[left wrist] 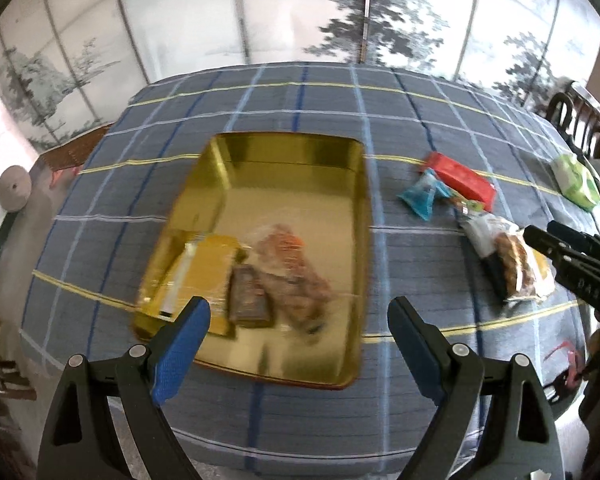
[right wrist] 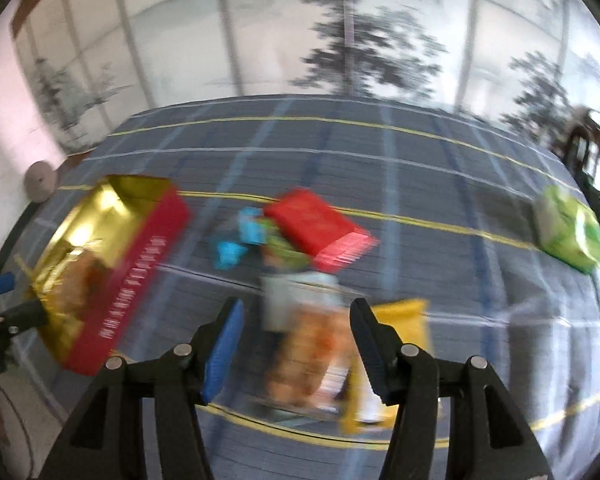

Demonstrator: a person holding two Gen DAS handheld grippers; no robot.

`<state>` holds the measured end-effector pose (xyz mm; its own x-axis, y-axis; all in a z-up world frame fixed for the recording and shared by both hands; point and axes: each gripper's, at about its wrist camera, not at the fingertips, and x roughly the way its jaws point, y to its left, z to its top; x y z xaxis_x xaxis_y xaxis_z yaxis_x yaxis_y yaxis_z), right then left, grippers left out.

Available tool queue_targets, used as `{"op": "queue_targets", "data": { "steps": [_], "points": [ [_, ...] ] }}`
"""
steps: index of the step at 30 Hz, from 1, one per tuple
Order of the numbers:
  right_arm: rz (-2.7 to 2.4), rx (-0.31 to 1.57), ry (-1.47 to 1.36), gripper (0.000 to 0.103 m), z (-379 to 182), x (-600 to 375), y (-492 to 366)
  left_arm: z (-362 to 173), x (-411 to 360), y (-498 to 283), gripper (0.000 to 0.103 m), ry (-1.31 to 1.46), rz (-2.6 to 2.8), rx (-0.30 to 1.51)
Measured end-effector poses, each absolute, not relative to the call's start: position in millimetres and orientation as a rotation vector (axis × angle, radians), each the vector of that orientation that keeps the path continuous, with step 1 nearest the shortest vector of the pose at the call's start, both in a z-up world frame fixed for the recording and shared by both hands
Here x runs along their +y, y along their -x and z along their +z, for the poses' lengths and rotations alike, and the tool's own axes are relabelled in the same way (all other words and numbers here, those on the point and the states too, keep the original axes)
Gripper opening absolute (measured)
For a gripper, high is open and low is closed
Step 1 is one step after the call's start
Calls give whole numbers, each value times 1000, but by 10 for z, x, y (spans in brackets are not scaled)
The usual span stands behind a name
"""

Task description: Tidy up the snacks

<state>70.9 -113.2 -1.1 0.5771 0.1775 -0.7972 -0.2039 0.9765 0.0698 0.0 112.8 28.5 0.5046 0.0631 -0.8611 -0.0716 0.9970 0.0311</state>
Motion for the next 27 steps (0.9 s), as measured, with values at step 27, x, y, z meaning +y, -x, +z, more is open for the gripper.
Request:
{"op": "queue_targets", "data": {
  "steps": [27],
  "points": [
    [259,1028,34,65,-569,-1730,-850,79,181,-176,92,-66,-36,1099]
  ]
}}
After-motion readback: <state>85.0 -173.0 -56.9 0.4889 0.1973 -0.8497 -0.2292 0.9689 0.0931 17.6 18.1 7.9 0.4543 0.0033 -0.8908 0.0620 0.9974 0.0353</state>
